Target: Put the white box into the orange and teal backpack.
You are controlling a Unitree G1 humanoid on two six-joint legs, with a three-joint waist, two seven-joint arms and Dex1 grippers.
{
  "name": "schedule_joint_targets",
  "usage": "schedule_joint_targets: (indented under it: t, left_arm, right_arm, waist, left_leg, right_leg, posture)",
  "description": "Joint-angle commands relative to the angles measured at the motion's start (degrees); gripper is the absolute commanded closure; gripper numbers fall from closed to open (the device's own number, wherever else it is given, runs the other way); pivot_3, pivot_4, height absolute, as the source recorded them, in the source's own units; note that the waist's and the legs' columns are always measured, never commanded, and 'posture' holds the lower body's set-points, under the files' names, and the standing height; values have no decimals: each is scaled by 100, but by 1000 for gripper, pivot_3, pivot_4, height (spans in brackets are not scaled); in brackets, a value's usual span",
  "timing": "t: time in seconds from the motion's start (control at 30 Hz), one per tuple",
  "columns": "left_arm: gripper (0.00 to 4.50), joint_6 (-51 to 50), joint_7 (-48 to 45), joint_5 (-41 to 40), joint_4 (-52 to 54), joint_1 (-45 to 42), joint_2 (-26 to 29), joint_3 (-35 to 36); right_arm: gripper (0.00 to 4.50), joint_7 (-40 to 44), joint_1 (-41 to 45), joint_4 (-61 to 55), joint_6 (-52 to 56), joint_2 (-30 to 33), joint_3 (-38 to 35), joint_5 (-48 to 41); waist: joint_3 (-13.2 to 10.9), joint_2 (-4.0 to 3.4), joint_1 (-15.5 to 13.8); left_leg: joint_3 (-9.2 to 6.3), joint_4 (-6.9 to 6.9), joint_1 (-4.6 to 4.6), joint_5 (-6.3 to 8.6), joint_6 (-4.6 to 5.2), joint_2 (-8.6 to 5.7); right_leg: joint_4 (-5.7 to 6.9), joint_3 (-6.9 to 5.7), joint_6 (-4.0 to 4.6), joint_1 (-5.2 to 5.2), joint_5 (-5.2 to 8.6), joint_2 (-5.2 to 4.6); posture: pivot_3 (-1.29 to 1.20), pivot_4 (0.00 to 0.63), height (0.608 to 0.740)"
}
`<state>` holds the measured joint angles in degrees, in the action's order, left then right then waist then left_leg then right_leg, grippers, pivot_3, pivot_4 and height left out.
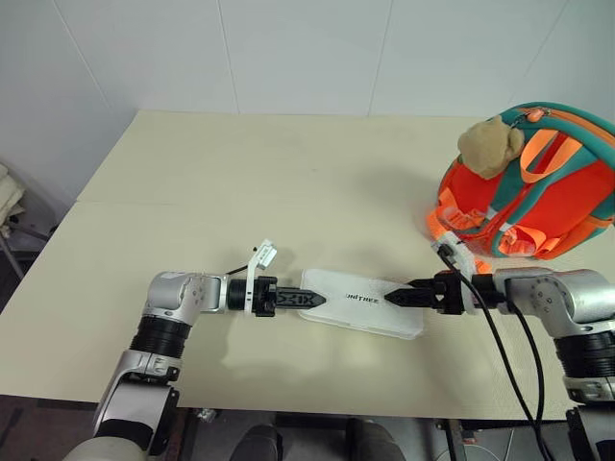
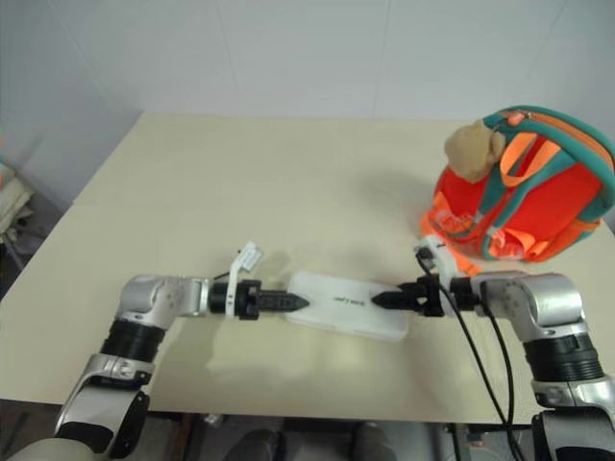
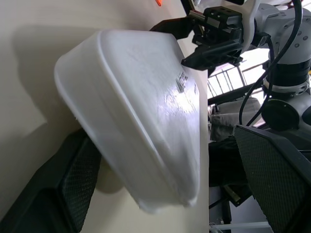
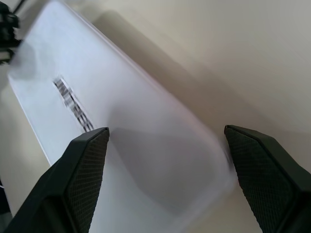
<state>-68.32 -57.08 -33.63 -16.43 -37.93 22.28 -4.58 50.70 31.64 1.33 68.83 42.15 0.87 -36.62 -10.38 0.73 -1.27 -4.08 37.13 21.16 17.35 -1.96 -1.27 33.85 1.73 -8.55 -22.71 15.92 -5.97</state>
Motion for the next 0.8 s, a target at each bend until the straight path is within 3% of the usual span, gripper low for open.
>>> schedule_joint_targets:
  t: [0.03,0.27,0.5,0.8]
  left_arm:
    - [39,-160,158,133,-189,140,-105,-315]
    - [39,-171,112,144,-181,143,-60,-358]
    - [39,-109,50,171,-242,113,75,-370]
    - [39,-98,56,157,-232,159,104,-338]
  right_arm:
    - [0,46,111,-297,-4,-119,-104,-191]
    - [0,151,157,-280,-181,-171,-57,-137]
    - [0,143,361,-66,-193,243,-162,69]
    - [0,144,-211,-914,970,1008,-557,-493]
  waist:
    - [0,0,-9]
    - [0,0,-6]
    - [0,0,5]
    - [0,0,13]
  left_leg:
    - [-1,0,2,0,0,-1]
    - [1,-1,5,1,1,-6]
    - [2,-3,4,1,1,-5]
    - [3,-8,4,3,3,-1]
  right_leg:
    - [-1,0,0,-1,0,-1]
    - [-6,0,0,-2,0,-5]
    - [-6,-1,0,-3,0,-5]
    - [-10,-2,4,-5,3,-3]
  posture:
    - [0,150,740]
    - [0,150,740]
    - [0,150,740]
    - [0,150,740]
